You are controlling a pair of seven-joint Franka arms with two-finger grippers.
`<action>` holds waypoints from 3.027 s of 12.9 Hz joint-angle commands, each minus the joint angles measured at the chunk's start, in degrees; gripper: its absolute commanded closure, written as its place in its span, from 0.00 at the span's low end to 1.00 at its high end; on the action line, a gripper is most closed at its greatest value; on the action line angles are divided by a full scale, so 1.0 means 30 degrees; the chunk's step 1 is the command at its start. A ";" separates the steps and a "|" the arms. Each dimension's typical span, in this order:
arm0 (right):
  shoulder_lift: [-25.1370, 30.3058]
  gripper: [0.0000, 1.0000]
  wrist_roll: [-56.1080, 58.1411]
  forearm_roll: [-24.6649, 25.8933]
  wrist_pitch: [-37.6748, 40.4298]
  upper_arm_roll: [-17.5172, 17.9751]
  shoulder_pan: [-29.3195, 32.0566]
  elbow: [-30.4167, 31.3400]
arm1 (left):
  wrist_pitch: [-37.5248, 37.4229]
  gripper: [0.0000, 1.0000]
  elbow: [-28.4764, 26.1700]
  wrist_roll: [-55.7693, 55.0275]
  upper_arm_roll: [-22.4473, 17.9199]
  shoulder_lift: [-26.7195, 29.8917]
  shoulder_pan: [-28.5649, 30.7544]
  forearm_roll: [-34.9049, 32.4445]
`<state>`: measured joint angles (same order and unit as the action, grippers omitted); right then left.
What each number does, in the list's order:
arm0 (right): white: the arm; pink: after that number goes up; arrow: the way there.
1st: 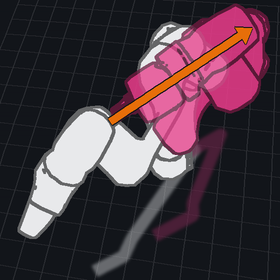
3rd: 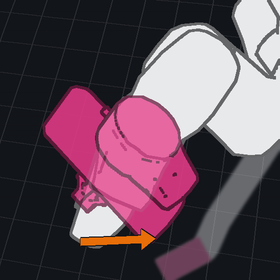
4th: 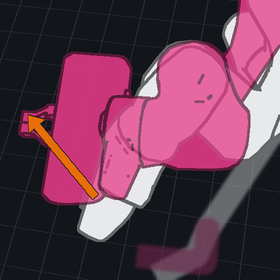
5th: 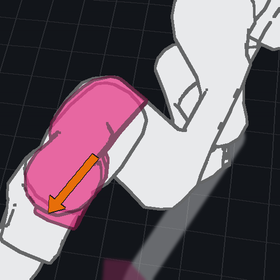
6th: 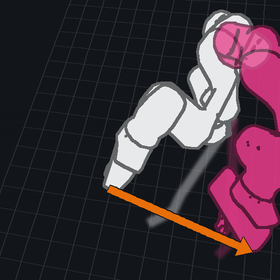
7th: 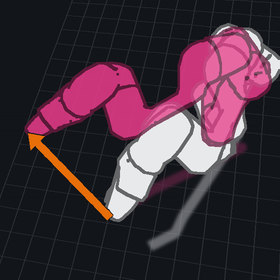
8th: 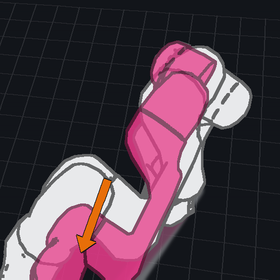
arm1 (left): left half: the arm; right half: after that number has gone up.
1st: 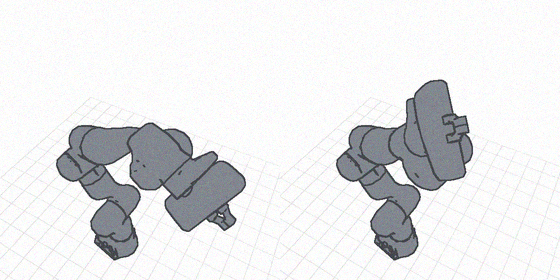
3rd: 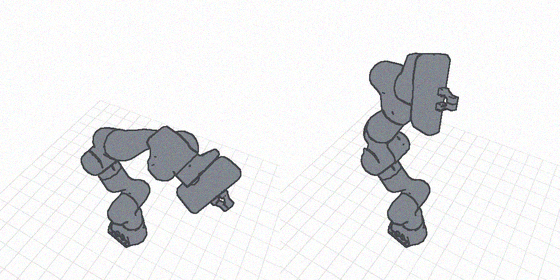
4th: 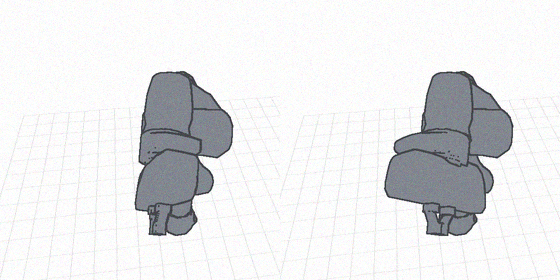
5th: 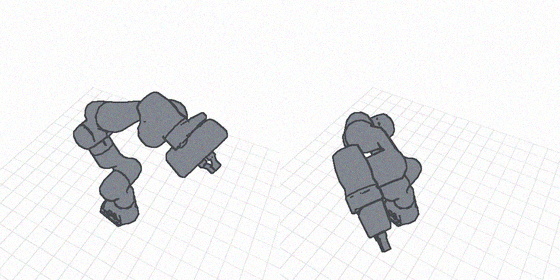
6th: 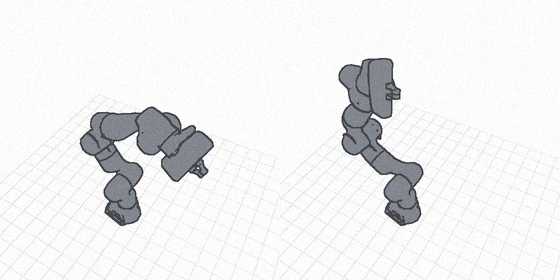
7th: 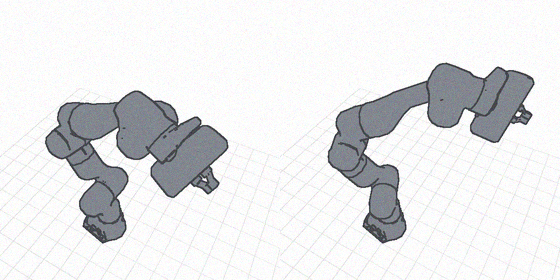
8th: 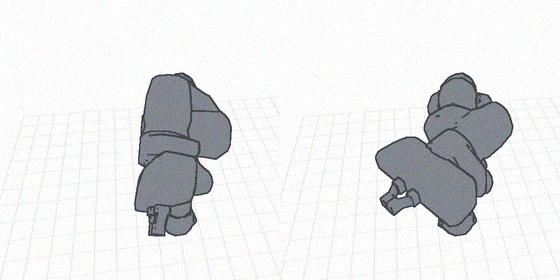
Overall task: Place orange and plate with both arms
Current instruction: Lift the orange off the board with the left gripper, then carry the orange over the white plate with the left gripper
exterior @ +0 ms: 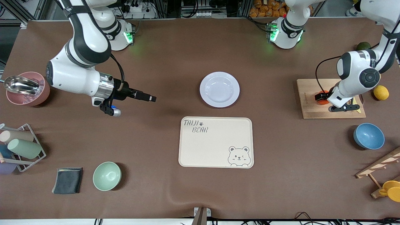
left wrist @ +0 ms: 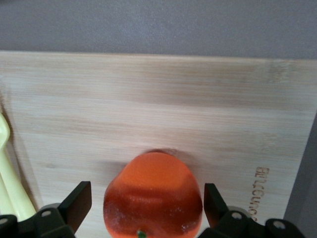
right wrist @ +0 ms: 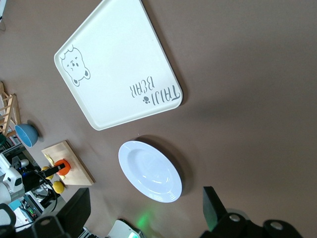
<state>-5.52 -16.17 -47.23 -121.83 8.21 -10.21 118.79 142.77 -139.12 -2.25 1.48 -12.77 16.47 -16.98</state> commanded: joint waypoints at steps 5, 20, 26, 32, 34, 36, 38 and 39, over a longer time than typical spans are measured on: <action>0.0550 0.00 0.0146 -0.2359 -0.3858 -0.0128 -0.2274 0.2178 | 0.0370 0.84 -0.0676 -0.0365 0.0299 0.0095 0.0163 -0.0230; 0.0140 0.00 0.1054 -0.2918 -0.5152 -0.0128 -0.2865 0.2531 | -0.6125 1.00 0.3476 -0.0394 0.3870 0.3435 0.0163 0.2021; 0.0139 0.00 0.1259 -0.2918 -0.5328 -0.0128 -0.2952 0.2735 | -0.8885 1.00 0.6468 -0.1413 0.5394 0.3231 -0.0013 0.4310; 0.0110 0.00 0.1611 -0.2918 -0.5446 -0.0128 -0.2982 0.2824 | -1.1612 1.00 0.9605 -0.7501 0.9403 0.2089 -0.0276 0.5685; 0.0139 0.00 0.1611 -0.2918 -0.5446 -0.0128 -0.3011 0.2853 | -1.1613 1.00 0.9724 -0.9787 1.0927 0.1825 -0.0655 0.6039; 0.0140 0.00 0.1611 -0.2918 -0.5446 -0.0128 -0.3011 0.2883 | -1.1613 1.00 0.9753 -1.1955 1.1547 0.1095 -0.2055 0.6039; 0.0140 0.00 0.1611 -0.2918 -0.5591 -0.0128 -0.3011 0.2912 | -1.1613 1.00 0.9725 -1.3454 1.1608 0.0365 -0.4104 0.6039; 0.0111 0.00 0.1611 -0.2918 -0.5650 -0.0128 -0.3040 0.2883 | -1.1613 1.00 0.9724 -1.3954 1.1608 -0.0192 -0.5072 0.6039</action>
<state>-5.90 -12.25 -54.72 -137.59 8.26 -18.28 126.52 109.26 -111.56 -41.23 36.45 -10.01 5.46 0.32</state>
